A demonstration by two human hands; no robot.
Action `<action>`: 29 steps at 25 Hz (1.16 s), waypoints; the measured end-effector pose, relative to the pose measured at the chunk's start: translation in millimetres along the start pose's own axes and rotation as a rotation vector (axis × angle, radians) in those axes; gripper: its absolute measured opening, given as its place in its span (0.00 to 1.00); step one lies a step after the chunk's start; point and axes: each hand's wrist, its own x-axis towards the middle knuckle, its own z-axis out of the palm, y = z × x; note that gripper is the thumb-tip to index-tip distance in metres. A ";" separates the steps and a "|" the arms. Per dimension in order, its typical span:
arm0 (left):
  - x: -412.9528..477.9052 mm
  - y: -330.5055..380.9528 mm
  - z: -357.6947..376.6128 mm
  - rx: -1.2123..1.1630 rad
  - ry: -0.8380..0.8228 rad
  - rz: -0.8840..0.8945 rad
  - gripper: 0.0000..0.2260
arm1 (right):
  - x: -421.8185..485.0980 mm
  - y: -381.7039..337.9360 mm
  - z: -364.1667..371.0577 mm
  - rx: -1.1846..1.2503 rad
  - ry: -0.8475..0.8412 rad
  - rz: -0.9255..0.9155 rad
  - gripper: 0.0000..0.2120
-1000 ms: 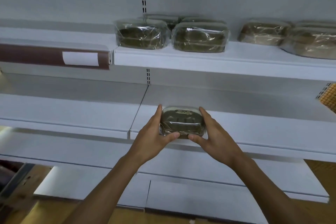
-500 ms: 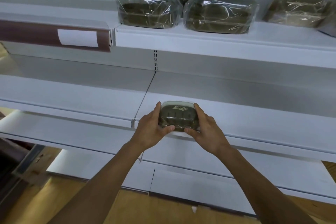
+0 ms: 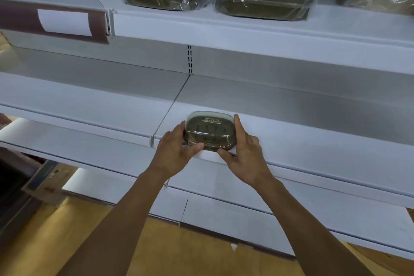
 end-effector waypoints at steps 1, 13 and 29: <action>-0.1 1.7 -0.6 -0.012 -0.011 -0.005 0.24 | 0.7 0.9 -1.0 0.001 0.002 -0.012 0.45; 14.4 -6.1 -10.7 0.226 0.006 0.120 0.42 | 14.1 1.6 2.2 -0.102 0.052 0.002 0.39; 115.8 -71.7 -42.3 0.107 -0.068 0.280 0.37 | 92.0 -24.2 44.6 -0.168 0.132 -0.006 0.41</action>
